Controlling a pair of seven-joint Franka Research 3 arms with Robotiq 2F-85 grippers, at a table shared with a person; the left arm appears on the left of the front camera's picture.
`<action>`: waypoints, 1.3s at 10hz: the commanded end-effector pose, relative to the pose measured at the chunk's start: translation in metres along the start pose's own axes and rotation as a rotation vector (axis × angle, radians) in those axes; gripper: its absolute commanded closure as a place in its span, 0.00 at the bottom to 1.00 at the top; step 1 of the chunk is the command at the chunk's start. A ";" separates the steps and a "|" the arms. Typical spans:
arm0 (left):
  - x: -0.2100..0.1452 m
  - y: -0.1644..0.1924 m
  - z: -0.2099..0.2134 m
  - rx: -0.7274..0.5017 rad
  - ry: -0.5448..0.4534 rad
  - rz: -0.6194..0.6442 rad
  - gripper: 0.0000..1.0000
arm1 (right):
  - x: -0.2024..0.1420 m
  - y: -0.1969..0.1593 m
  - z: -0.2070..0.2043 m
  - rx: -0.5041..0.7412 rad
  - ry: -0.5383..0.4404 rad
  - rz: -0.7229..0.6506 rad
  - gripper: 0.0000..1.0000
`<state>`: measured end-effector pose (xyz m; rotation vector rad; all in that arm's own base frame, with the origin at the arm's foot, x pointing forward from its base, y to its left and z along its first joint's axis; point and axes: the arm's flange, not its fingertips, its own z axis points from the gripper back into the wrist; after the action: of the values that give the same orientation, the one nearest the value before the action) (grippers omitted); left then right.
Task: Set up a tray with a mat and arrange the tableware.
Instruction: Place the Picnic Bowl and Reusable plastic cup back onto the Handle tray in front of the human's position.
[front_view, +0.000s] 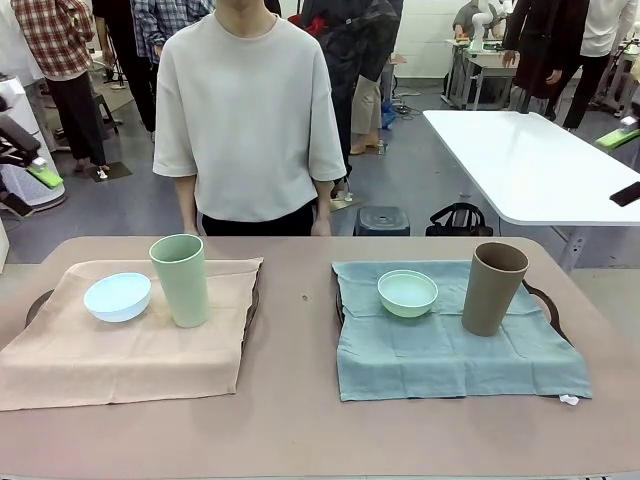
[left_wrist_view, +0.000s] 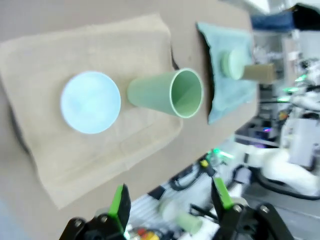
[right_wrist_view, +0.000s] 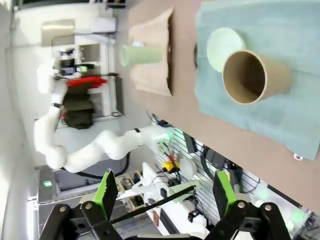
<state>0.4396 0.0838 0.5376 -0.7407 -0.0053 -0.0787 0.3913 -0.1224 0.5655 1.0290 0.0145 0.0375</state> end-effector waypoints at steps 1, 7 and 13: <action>0.004 0.029 0.029 -0.152 0.019 0.067 0.14 | -0.004 -0.020 -0.001 0.109 0.023 -0.005 0.00; -0.078 0.123 0.111 -0.376 -0.213 0.213 0.14 | -0.072 -0.095 0.042 0.296 -0.097 -0.042 0.00; -0.082 0.130 0.119 -0.354 -0.196 0.248 0.14 | -0.073 -0.099 0.048 0.274 -0.101 -0.071 0.00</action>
<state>0.3706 0.2659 0.5330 -1.0937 -0.0935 0.2254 0.3208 -0.2178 0.5053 1.3036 -0.0408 -0.0730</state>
